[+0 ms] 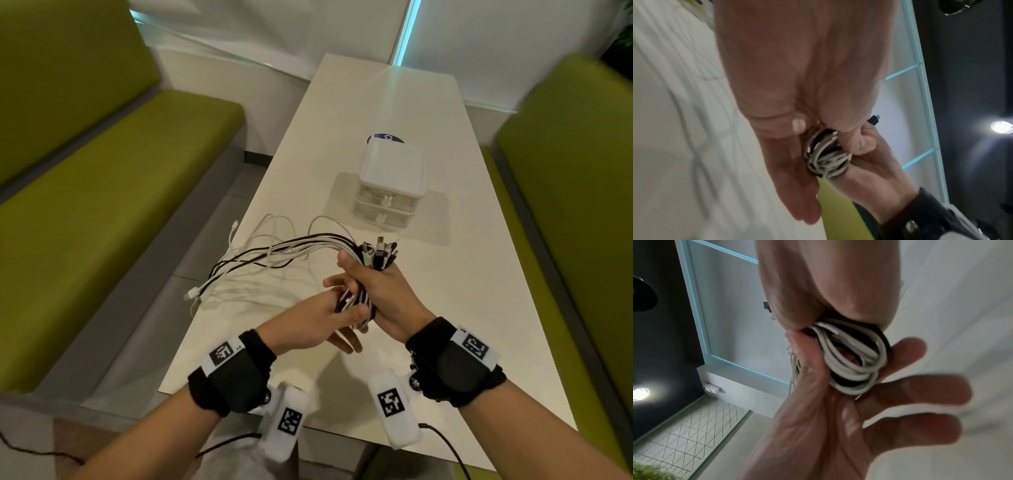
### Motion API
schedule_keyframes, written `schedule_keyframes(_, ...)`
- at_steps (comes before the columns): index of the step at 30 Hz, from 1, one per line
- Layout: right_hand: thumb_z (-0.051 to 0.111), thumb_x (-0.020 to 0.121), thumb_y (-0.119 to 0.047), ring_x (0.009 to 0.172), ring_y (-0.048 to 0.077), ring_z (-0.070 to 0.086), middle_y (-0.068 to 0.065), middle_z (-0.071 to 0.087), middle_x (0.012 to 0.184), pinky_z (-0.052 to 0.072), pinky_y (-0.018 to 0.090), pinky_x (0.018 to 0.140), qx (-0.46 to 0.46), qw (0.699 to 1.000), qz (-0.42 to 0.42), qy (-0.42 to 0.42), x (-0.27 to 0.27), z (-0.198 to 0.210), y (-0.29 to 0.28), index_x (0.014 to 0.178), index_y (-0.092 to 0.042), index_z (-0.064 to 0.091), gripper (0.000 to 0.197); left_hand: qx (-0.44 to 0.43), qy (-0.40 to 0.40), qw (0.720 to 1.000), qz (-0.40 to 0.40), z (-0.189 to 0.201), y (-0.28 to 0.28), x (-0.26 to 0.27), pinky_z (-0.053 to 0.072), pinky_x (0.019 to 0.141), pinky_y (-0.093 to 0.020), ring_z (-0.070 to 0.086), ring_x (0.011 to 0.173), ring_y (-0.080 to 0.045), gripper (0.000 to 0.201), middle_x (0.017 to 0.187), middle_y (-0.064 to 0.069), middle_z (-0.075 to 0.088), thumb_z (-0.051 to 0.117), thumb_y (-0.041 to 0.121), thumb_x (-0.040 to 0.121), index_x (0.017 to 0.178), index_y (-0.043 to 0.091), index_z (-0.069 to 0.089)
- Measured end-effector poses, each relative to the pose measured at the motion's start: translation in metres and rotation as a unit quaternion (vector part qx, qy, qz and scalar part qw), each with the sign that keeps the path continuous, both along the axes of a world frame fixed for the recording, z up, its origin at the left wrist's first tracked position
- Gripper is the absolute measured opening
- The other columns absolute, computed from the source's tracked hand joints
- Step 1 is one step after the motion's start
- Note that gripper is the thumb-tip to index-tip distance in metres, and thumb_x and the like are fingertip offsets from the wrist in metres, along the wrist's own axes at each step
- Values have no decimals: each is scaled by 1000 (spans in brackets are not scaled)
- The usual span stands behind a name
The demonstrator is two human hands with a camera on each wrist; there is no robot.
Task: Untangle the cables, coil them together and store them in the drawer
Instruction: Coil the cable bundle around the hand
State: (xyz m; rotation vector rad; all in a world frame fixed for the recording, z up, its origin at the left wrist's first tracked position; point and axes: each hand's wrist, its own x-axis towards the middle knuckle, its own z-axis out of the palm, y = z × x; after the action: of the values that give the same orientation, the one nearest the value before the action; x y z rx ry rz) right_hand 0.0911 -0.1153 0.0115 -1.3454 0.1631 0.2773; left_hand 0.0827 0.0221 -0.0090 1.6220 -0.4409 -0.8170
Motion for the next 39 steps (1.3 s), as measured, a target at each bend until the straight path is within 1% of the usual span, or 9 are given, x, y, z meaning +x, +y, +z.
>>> schedule_keyframes(5, 69, 91, -27, 55, 16, 61, 1, 44, 52, 46, 23, 43, 1, 998, -40, 44, 1, 4, 2, 95, -6, 60, 24, 140, -120, 983, -6, -4, -13, 4, 53, 82, -40, 68, 69, -29, 39, 72, 0, 59, 35, 40, 103, 85, 12, 54)
schedule_keyframes(13, 71, 89, -27, 45, 14, 22, 0, 25, 53, 10, 40, 61, -10, 995, -82, 55, 0, -3, 4, 78, -7, 57, 26, 167, -188, 968, 19, -25, -18, -5, 52, 82, -41, 68, 78, -18, 44, 76, -4, 69, 30, 54, 99, 113, 15, 43)
schedule_keyframes(20, 70, 89, -24, 46, 15, 54, 0, 39, 39, 54, 33, 63, -4, 997, -74, 29, 0, 1, 7, 73, -4, 58, 29, 33, -96, 995, -25, -22, -7, 9, 54, 85, -32, 67, 76, -18, 36, 83, -6, 57, 43, 68, 87, 103, 36, 39)
schedule_keyframes(24, 70, 90, -23, 33, 15, 32, 1, 31, 38, 35, 32, 48, -24, 998, -50, 10, -2, 0, 10, 86, -2, 58, 25, 155, -78, 985, -21, -17, 4, 10, 55, 84, -33, 68, 81, -12, 61, 99, 4, 63, 48, 79, 74, 107, 27, 46)
schedule_keyframes(28, 70, 90, -20, 35, 13, 28, -1, 31, 44, 32, 27, 42, -96, 995, 8, -4, -2, 1, 7, 83, -3, 58, 22, 313, -225, 920, -74, 13, 27, 18, 51, 84, -31, 62, 86, -3, 71, 97, 16, 65, 55, 80, 72, 118, 26, 54)
schedule_keyframes(32, 70, 91, -20, 36, 15, 35, 1, 38, 42, 37, 24, 43, -232, 971, 53, -28, -1, 10, -8, 72, 3, 59, 31, 176, -292, 938, 61, 54, 62, 22, 46, 60, -20, 60, 55, -2, 22, 60, 10, 63, 71, 44, 84, 82, 21, 70)
schedule_keyframes(34, 71, 90, -22, 39, 14, 38, -1, 41, 42, 38, 21, 42, -306, 946, 89, -53, -2, 18, -12, 69, -9, 62, 26, 77, -319, 929, 170, 64, 73, 28, 47, 63, -20, 64, 61, -6, 16, 66, 4, 67, 70, 36, 87, 89, 20, 70)
schedule_keyframes(37, 73, 88, -24, 38, 8, 38, -11, 42, 40, 35, 18, 41, -347, 924, 134, -87, 5, 30, -13, 76, -8, 65, 22, 122, -348, 926, 80, 57, 76, 51, 43, 92, -21, 60, 108, -2, 42, 108, 12, 66, 69, 43, 86, 124, 31, 56)
schedule_keyframes(39, 75, 86, -27, 39, 10, 41, -11, 44, 41, 35, 21, 42, -366, 912, 143, -116, 14, 41, -16, 77, -9, 65, 23, 163, -279, 947, -7, 48, 74, 66, 43, 88, -23, 59, 100, 3, 39, 104, 10, 66, 68, 48, 85, 120, 33, 58)
